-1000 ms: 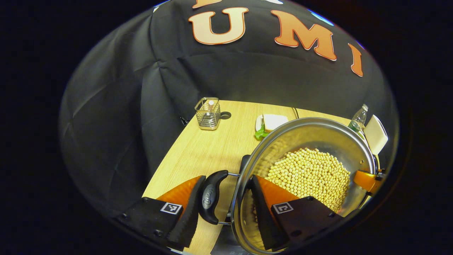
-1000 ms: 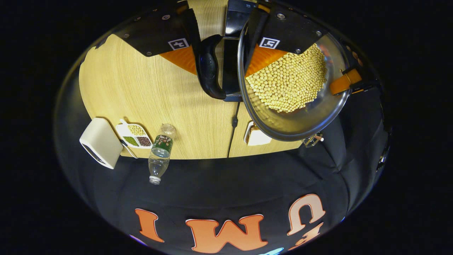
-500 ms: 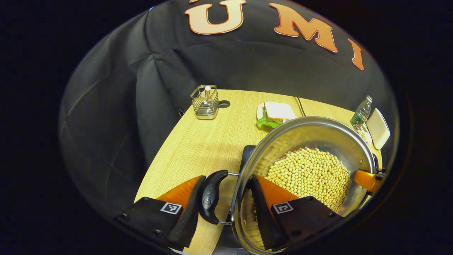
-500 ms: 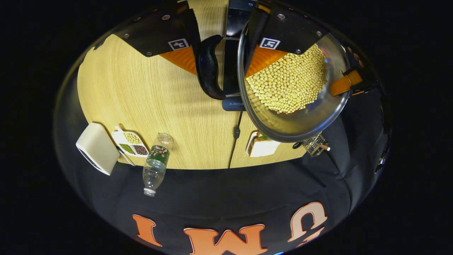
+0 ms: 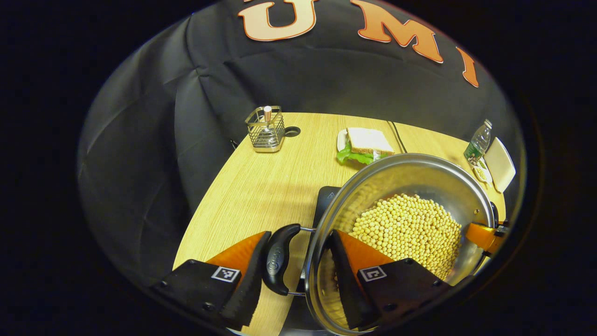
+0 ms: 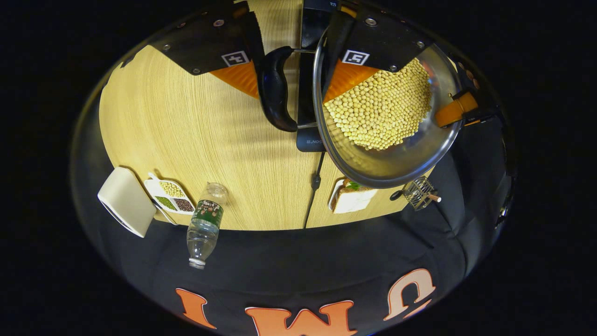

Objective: First push the handle of the pot to place it horizontally, then grasp the pot with both hands and set it on the induction cooktop.

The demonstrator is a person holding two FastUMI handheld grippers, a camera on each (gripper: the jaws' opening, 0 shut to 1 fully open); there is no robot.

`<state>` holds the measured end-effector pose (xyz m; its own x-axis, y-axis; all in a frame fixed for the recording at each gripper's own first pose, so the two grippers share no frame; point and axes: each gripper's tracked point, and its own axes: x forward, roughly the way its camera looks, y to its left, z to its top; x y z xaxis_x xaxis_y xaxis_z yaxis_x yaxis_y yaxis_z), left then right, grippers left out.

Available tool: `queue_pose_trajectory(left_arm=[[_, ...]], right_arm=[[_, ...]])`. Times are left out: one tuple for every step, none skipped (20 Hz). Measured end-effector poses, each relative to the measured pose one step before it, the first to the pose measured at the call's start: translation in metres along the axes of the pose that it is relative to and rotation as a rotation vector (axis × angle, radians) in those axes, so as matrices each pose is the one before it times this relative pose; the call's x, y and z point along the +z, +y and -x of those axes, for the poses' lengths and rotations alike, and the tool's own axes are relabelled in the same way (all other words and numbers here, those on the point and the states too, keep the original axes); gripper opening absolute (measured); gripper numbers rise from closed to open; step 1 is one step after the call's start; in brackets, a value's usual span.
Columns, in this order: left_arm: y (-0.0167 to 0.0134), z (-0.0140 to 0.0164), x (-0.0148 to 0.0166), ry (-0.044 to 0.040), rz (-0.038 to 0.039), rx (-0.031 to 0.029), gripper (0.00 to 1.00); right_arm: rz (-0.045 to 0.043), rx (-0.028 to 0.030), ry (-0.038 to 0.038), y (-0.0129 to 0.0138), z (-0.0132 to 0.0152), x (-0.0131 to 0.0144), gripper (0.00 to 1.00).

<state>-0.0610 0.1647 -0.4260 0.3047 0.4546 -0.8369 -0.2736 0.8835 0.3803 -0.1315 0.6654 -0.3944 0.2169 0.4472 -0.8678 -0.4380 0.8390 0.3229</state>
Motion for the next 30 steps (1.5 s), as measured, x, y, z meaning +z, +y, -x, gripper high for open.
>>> queue_pose_trajectory(left_arm=[[-0.00079,0.00073,-0.00058,-0.00144,-0.0027,-0.00038,0.78],[-0.00006,0.00119,0.00087,-0.00393,-0.00653,-0.00041,0.79],[-0.001,0.00303,0.00217,-0.00542,-0.01029,0.00005,0.79],[0.00023,0.00081,0.00407,-0.01661,-0.0146,0.00187,0.8],[0.00173,0.00311,-0.00343,0.00702,0.00184,0.00442,0.8],[-0.00081,0.00133,0.00321,-0.01449,0.01169,0.00364,0.81],[-0.00263,0.00281,0.00016,-0.01145,0.0127,0.00376,0.84],[0.00085,0.00377,0.00272,-0.00749,0.00639,0.00737,0.85],[0.00189,0.00592,0.00289,-0.01483,-0.00054,0.01051,0.85],[-0.00109,0.01015,0.00736,-0.02671,-0.00184,0.01015,0.85],[-0.00095,0.01114,0.01076,-0.03012,-0.00001,0.00783,0.85],[-0.00226,0.01356,0.01233,-0.03312,0.00358,0.01192,0.85],[-0.00364,0.01794,0.01528,-0.03887,0.00759,0.01004,0.85],[-0.00356,0.01975,0.02087,-0.04063,0.01176,0.0056,0.85],[-0.0018,0.01725,0.02367,-0.03908,0.01319,-0.00124,0.84],[-0.00249,0.01266,0.02291,-0.03774,0.01363,-0.00052,0.86],[-0.00236,0.0125,0.02052,-0.03591,0.01192,-0.0033,0.86],[-0.00535,0.00928,0.02035,-0.034,0.01322,-0.00759,0.86],[-0.00945,0.0089,0.0205,-0.03674,0.01613,-0.00926,0.86],[-0.00831,0.00825,0.02058,-0.03893,0.01444,-0.00771,0.86],[-0.0141,0.00611,0.0193,-0.0337,0.00966,-0.00635,0.86],[-0.01125,0.00583,0.02373,-0.0387,0.00801,-0.00528,0.86],[-0.00844,0.0067,0.0146,-0.03284,0.00846,-0.00791,0.85],[-0.00989,0.00472,0.01742,-0.03554,0.0102,-0.01121,0.85],[-0.01175,0.0049,0.01591,-0.03671,0.01063,-0.01592,0.86],[-0.01158,0.00472,0.01576,-0.03073,0.00676,-0.01905,0.85],[-0.01165,0.00649,0.01367,-0.03111,0.00444,-0.01334,0.85],[-0.01037,0.00687,0.01435,-0.02987,0.00487,-0.01579,0.84],[-0.00785,0.00805,0.02012,-0.03182,0.00469,-0.01571,0.85],[-0.01073,0.00802,0.01786,-0.0334,0.00463,-0.01559,0.85]], right_arm=[[0.00159,0.00252,0.00252,-0.00075,0.0004,-0.00117,0.58],[0.00691,0.00102,0.00412,0.00007,-0.00199,-0.00034,0.55],[0.01243,-0.00695,0.01853,-0.00313,0.00047,-0.00583,0.6],[0.00326,0.00625,-0.01173,0.00035,0.00577,0.00392,0.65],[0.00908,-0.00176,-0.03707,-0.00309,0.00097,0.00877,0.67],[0.00985,0.00187,-0.0404,-0.00368,0.00404,0.01194,0.67],[0.00651,0.01145,-0.0287,-0.00529,0.00778,0.00537,0.63],[0.00006,0.01311,-0.01746,-0.00162,0.00612,0.00443,0.7],[-0.00293,0.00839,-0.02019,-0.00262,0.00817,0.00251,0.72],[0.00374,0.00087,-0.03057,-0.00551,0.00568,0.00766,0.77],[0.00592,0.00096,-0.03376,-0.00793,0.01012,0.00862,0.78],[0.01546,-0.01579,-0.03358,-0.01157,0.00657,0.01009,0.81],[0.01165,-0.01748,-0.03768,-0.01406,0.01033,0.00866,0.82],[0.00356,-0.01028,-0.03961,-0.01335,0.00906,0.01207,0.82],[-0.00032,-0.00585,-0.04153,-0.01215,0.00963,0.0147,0.83],[-0.00141,-0.00512,-0.03961,-0.01245,0.00925,0.01413,0.83],[-0.00578,-0.0081,-0.03771,-0.01471,0.00953,0.01229,0.84],[-0.01117,-0.00432,-0.03091,-0.01233,0.00718,0.01169,0.85],[-0.01978,-0.00601,-0.02509,-0.01377,0.00926,0.01055,0.85],[-0.01947,-0.00698,-0.02509,-0.0122,0.00665,0.01049,0.86],[-0.01565,-0.00799,-0.02729,-0.0132,0.00437,0.01065,0.86],[-0.01141,-0.0102,-0.03049,-0.01295,0.00752,0.01345,0.87],[-0.00665,-0.01029,-0.03313,-0.01249,0.00566,0.01448,0.87],[-0.00322,-0.00632,-0.03743,-0.00973,0.00668,0.01434,0.88],[0.00117,-0.00246,-0.03742,-0.00817,0.00522,0.01575,0.88],[0.00264,-0.00515,-0.0366,-0.01018,0.00515,0.0162,0.89],[-0.0011,-0.00611,-0.03551,-0.00997,0.00282,0.01606,0.89],[-0.00448,-0.00341,-0.03501,-0.0094,0.0065,0.01623,0.9],[-0.00348,0.00106,-0.03322,-0.00585,0.00437,0.01551,0.9],[0.00041,0.00558,-0.034,-0.00656,0.00769,0.01688,0.9]])
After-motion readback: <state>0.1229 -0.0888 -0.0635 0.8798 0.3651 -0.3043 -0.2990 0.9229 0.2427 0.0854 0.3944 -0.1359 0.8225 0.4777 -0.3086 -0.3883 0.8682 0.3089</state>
